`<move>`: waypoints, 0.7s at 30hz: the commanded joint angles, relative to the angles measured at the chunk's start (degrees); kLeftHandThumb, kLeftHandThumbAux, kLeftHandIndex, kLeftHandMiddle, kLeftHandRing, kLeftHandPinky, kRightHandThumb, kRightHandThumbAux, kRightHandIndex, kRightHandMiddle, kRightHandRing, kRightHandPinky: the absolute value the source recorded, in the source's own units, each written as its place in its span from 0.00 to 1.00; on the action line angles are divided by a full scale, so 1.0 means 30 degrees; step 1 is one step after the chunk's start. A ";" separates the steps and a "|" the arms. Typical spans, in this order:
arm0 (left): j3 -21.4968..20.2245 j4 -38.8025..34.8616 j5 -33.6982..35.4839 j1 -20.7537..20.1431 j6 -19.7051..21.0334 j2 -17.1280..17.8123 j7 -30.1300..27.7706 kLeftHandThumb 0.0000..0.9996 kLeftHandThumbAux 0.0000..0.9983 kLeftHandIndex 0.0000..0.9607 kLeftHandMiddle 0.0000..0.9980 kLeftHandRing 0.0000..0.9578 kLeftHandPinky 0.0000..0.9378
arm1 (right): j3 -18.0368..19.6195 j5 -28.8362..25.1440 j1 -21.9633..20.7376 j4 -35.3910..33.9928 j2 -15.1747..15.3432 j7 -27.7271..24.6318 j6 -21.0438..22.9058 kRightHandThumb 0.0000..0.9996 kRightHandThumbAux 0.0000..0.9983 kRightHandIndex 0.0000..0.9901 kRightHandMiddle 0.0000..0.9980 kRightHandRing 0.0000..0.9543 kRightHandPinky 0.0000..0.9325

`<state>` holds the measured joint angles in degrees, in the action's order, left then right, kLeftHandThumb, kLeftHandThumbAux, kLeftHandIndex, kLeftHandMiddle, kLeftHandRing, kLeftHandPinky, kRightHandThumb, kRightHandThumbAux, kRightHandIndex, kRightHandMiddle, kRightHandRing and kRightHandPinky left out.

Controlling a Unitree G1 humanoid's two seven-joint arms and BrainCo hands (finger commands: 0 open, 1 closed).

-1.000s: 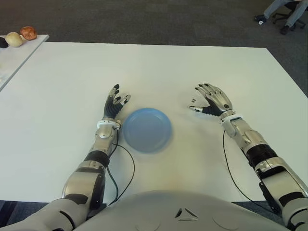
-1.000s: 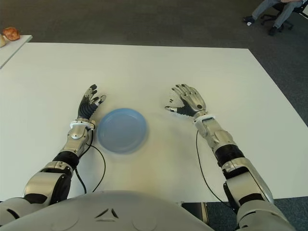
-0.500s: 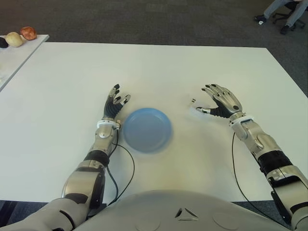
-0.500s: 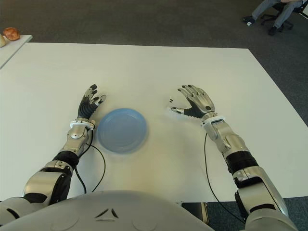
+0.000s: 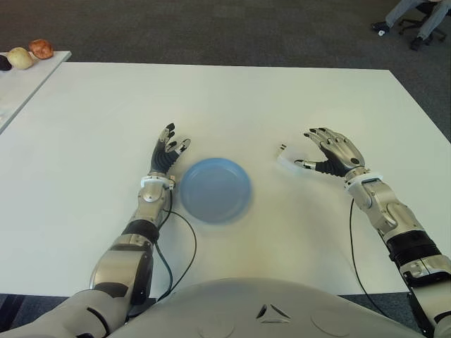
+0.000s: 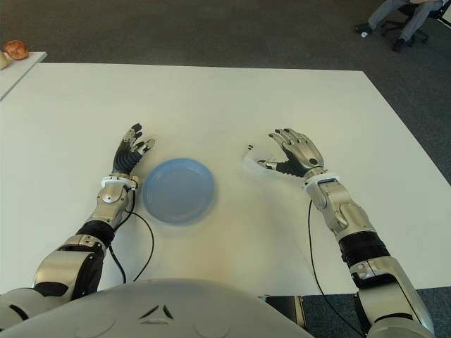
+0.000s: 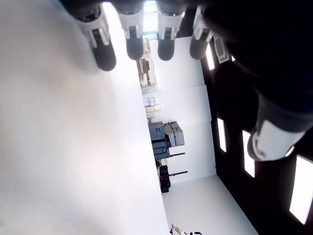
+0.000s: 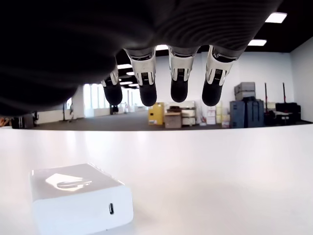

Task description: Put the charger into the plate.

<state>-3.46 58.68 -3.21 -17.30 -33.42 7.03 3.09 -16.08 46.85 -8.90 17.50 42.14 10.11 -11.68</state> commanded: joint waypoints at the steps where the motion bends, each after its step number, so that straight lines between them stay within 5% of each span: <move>1: 0.0135 0.1279 0.0016 0.1334 0.1269 -0.0254 -0.0611 0.03 0.57 0.00 0.00 0.00 0.01 | 0.0153 -0.0204 0.0394 0.0059 -0.0103 -0.0410 0.0333 0.32 0.15 0.00 0.00 0.00 0.00; 21: 0.0260 0.1092 -0.0101 0.1475 0.1194 -0.0288 -0.0513 0.01 0.59 0.00 0.00 0.00 0.02 | -0.0108 -0.0107 0.0062 0.1117 -0.0906 -0.0242 0.0342 0.31 0.14 0.00 0.00 0.00 0.00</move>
<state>-3.57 58.62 -2.79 -17.13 -33.55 7.21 2.30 -15.90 46.79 -8.72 20.08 40.42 9.57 -11.22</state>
